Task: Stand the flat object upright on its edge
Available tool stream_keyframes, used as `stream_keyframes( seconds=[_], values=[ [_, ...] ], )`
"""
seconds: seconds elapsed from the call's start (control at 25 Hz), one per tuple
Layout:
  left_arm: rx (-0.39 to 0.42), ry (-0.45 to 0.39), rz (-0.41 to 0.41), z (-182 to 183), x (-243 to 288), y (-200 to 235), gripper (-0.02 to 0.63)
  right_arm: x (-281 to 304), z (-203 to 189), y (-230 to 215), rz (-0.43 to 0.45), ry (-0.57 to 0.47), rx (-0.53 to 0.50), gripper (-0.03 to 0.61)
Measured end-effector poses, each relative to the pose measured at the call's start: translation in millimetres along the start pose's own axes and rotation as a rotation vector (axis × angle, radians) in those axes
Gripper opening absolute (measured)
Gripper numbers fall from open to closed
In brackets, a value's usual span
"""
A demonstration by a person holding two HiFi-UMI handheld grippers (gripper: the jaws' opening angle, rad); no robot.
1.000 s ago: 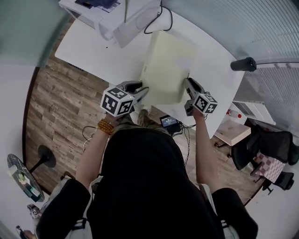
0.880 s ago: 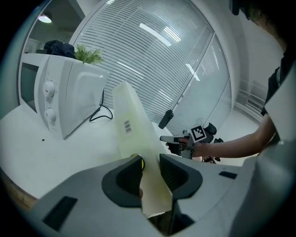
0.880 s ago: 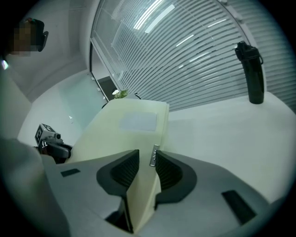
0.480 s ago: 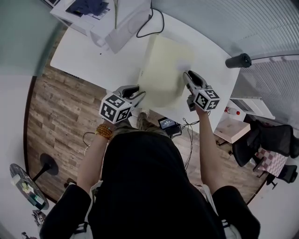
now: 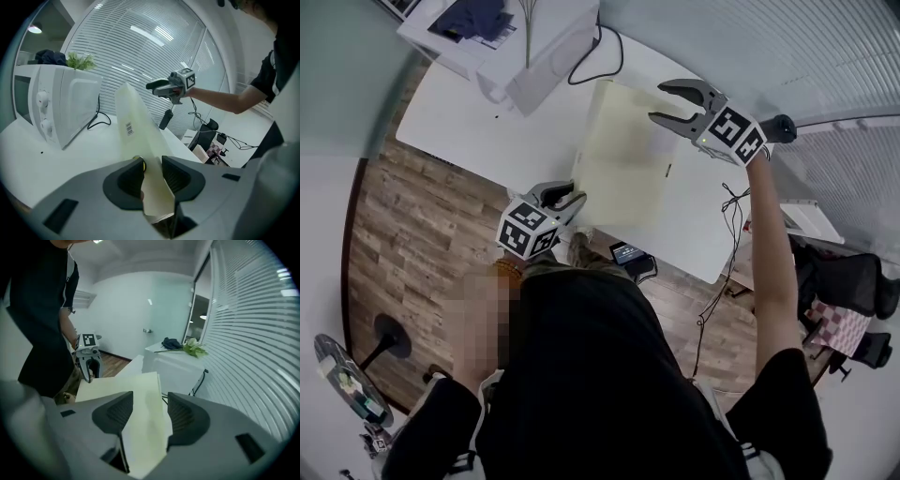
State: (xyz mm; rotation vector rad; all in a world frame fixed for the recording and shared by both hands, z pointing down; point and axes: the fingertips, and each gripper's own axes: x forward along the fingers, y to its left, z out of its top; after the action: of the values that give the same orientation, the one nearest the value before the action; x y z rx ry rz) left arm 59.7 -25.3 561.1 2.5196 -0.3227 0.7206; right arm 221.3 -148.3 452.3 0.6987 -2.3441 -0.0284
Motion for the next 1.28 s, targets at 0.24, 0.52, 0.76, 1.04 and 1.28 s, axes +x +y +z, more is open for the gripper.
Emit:
stream_keyframes(
  seconds=[0.24,0.52,0.76,1.04,1.28],
  values=[
    [0.037,-0.008,-0.01,2.5,3.5,-6.7,0.126,40.4,-5.5,-11.6,0.21,0.149,0.055,0.213],
    [0.011,0.023,-0.029,-12.3,6.4,-5.8,0.126,52.0,-4.7,10.7,0.283,0.21,0.052,0.149],
    [-0.015,0.031,-0.036,-25.8,11.6,-11.2,0.126,51.5,2.8,26.4,0.266,0.237,-0.019,0.137],
    [-0.005,0.043,-0.034,-31.6,19.7,-7.0,0.124,41.0,34.5,38.4,0.214,0.211,-0.128,0.12],
    [-0.012,0.075,-0.035,-45.6,33.4,-2.8,0.123,42.8,43.5,53.4,0.207,0.229,-0.193,0.103]
  ],
)
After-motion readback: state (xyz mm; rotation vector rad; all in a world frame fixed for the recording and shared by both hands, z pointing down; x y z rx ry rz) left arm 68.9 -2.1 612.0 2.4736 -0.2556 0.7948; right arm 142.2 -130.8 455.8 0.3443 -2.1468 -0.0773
